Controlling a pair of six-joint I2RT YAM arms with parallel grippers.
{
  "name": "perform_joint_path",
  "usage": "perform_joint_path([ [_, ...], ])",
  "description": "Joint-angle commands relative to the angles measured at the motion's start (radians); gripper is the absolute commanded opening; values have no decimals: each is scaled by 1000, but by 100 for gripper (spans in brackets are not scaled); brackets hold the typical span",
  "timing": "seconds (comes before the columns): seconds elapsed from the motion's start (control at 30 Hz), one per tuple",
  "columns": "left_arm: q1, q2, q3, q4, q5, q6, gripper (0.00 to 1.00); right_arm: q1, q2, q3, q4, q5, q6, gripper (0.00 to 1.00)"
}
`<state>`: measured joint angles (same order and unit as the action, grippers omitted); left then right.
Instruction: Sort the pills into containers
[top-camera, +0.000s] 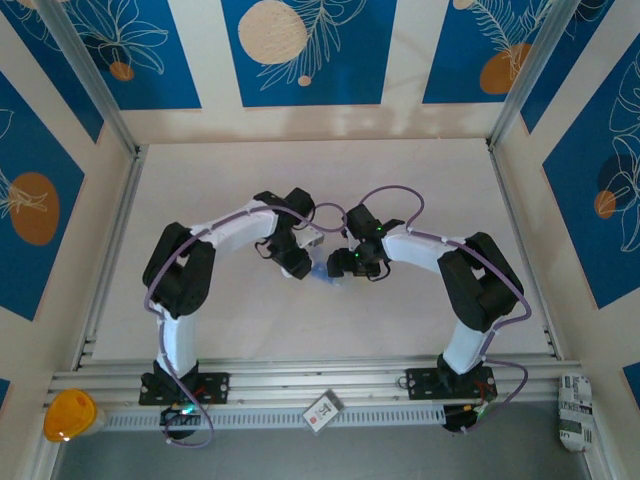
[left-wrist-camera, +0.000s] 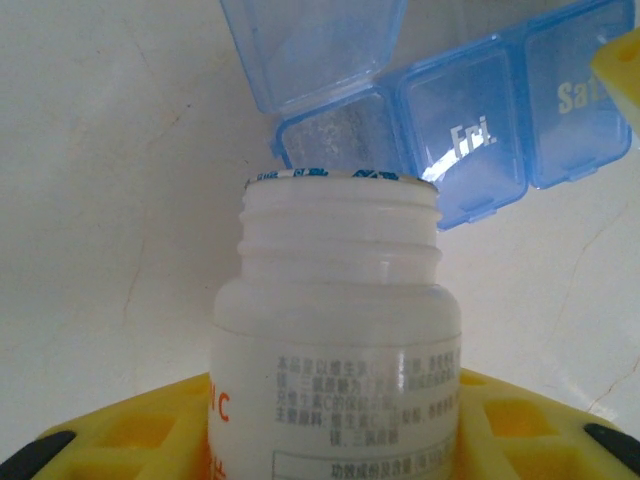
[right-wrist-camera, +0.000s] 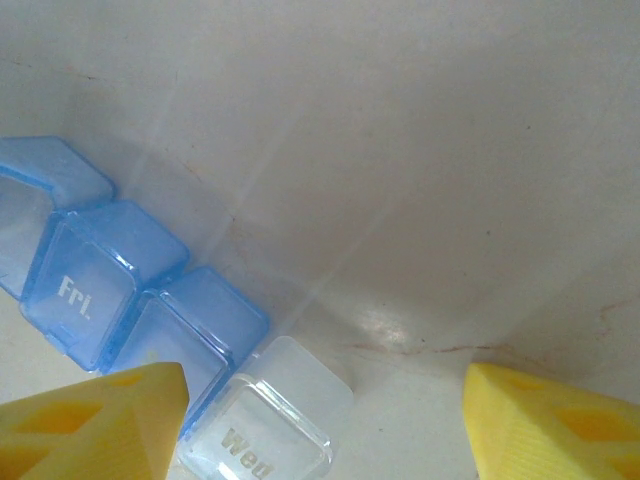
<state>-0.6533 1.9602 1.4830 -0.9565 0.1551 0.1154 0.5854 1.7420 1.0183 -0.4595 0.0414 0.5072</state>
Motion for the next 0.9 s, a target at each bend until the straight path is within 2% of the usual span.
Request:
perform_joint_path([
  [0.0, -12, 24, 32, -62, -14, 20, 0, 16, 27, -43, -1, 15, 20, 73],
  [0.87, -15, 81, 112, -158, -38, 32, 0, 23, 36, -39, 4, 11, 24, 73],
])
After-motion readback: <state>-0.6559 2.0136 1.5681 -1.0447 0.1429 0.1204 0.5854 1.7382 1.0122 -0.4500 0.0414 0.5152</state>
